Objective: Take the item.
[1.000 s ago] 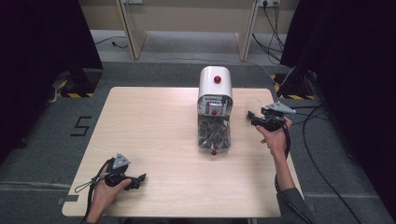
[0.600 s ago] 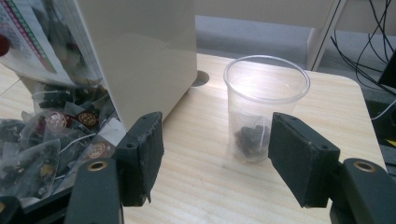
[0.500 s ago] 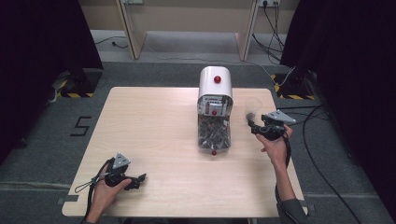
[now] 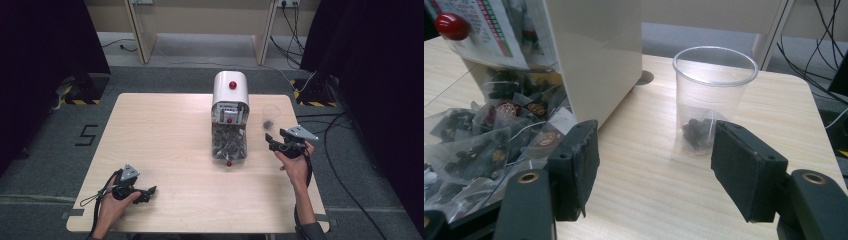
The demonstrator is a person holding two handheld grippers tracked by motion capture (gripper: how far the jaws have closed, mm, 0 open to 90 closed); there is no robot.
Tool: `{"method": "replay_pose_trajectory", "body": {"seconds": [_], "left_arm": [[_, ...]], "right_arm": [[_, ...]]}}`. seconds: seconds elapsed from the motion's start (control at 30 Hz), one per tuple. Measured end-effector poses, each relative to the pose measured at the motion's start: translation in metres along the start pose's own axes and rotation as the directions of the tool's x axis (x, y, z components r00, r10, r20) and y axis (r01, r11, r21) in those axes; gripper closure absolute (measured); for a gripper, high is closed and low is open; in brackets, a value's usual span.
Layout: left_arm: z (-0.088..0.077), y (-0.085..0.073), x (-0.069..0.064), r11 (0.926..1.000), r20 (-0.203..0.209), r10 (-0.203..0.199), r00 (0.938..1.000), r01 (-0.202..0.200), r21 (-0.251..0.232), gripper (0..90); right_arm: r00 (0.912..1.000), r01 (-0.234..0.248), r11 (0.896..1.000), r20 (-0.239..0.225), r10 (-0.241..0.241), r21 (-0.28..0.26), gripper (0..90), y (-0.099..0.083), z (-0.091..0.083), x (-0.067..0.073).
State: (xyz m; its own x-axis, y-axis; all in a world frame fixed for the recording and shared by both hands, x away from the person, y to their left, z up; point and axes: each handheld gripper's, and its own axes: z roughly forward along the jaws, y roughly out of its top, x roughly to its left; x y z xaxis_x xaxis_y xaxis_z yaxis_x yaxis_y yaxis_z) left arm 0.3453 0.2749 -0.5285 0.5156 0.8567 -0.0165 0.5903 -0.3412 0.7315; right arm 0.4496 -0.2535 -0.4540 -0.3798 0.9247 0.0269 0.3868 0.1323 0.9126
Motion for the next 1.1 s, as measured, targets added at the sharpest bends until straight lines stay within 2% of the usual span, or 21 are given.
{"method": "replay_pose_trajectory", "body": {"seconds": [0.33,0.63,0.73,0.87,1.1], "left_arm": [[-0.001,-0.001,0.0,1.0,0.0,0.001,1.0,-0.001,0.003,0.0],[-0.002,-0.001,0.0,1.0,0.001,0.001,1.0,-0.001,0.002,0.0],[-0.002,-0.002,0.0,1.0,0.001,0.001,1.0,-0.001,0.002,0.0],[-0.002,-0.002,0.0,1.0,0.001,0.001,1.0,-0.001,0.002,0.0],[-0.002,-0.002,0.0,1.0,0.001,0.001,1.0,-0.001,0.002,0.0]], "right_arm": [[1.0,0.006,0.999,0.002,-0.006,0.035,36.6,-0.015,-0.005,-0.001],[1.0,0.004,0.999,-0.003,-0.004,0.032,36.5,-0.019,-0.017,-0.001],[1.0,-0.008,1.0,-0.005,0.008,0.025,35.7,-0.019,-0.022,0.001],[0.9999,0.01,1.0,-0.013,-0.01,0.024,33.3,-0.021,-0.028,0.01],[0.9997,0.015,0.999,-0.022,-0.014,0.04,30.4,-0.029,-0.034,0.015]]}}
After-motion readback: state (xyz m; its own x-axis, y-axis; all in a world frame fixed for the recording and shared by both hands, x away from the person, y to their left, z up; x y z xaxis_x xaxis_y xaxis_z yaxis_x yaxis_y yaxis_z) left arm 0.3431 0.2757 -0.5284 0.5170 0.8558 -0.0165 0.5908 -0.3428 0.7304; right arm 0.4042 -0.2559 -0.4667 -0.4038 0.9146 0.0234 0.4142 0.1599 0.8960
